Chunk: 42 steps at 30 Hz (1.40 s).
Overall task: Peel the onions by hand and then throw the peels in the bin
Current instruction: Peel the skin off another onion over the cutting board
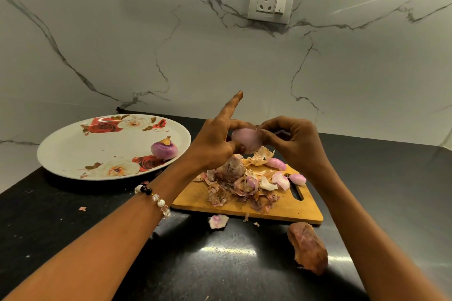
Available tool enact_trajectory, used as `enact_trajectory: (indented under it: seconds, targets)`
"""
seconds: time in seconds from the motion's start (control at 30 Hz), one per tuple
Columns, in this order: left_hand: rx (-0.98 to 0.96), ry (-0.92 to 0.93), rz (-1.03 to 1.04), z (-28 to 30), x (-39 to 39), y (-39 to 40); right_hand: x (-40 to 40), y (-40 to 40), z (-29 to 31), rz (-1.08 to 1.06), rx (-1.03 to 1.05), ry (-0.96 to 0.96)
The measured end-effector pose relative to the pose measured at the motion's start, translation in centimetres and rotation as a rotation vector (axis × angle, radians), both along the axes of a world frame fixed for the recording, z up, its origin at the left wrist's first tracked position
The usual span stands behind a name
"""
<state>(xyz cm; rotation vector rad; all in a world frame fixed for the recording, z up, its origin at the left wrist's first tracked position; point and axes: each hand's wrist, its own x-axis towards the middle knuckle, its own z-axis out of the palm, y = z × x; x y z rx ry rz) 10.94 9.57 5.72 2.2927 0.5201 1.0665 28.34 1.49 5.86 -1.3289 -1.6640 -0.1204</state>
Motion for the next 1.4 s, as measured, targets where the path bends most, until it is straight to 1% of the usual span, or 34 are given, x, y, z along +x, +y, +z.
enact_trajectory:
  seconds: [0.1, 0.2, 0.3, 0.43, 0.57, 0.67, 0.73, 0.9, 1.03, 1.27, 1.4]
  targets:
    - [0.014, -0.017, 0.011, -0.2, 0.1, 0.1, -0.2, 0.2, -0.2, -0.049, 0.007, -0.003]
    - [-0.002, -0.044, -0.002, -0.2, 0.2, 0.3, -0.2, 0.2, -0.2, -0.090, -0.016, 0.048]
    - [-0.071, -0.071, -0.040, 0.0, 0.1, 0.3, 0.0, 0.1, -0.2, -0.122, -0.040, 0.126]
    - [-0.169, -0.123, -0.073, 0.3, -0.3, 0.2, 0.2, 0.0, -0.3, -0.160, -0.068, 0.128]
    - [-0.250, -0.155, -0.063, 0.4, -0.7, 0.6, 0.2, -0.3, 0.2, -0.148, 0.028, 0.120]
    - [-0.331, -0.182, -0.065, 0.4, -0.8, 0.6, 0.0, -0.6, 0.8, -0.068, 0.065, 0.205]
    - [-0.404, -0.206, -0.083, 0.5, -0.9, 0.4, -0.2, -0.7, 1.0, -0.023, 0.067, 0.228]
    - [-0.530, -0.245, -0.134, 0.5, -0.7, 0.0, -0.9, -0.8, 1.1, 0.009, -0.023, 0.135]
    - [-0.504, -0.217, -0.119, 0.4, -0.6, -0.2, -1.3, -0.6, 0.6, 0.001, -0.001, 0.096]
    - [-0.284, -0.103, -0.010, 0.2, 0.0, -0.7, -1.2, -0.7, 0.4, -0.084, 0.042, 0.015]
    - [-0.297, -0.130, -0.001, 0.4, 0.1, -0.9, -1.0, -0.8, 0.4, -0.077, 0.064, 0.058]
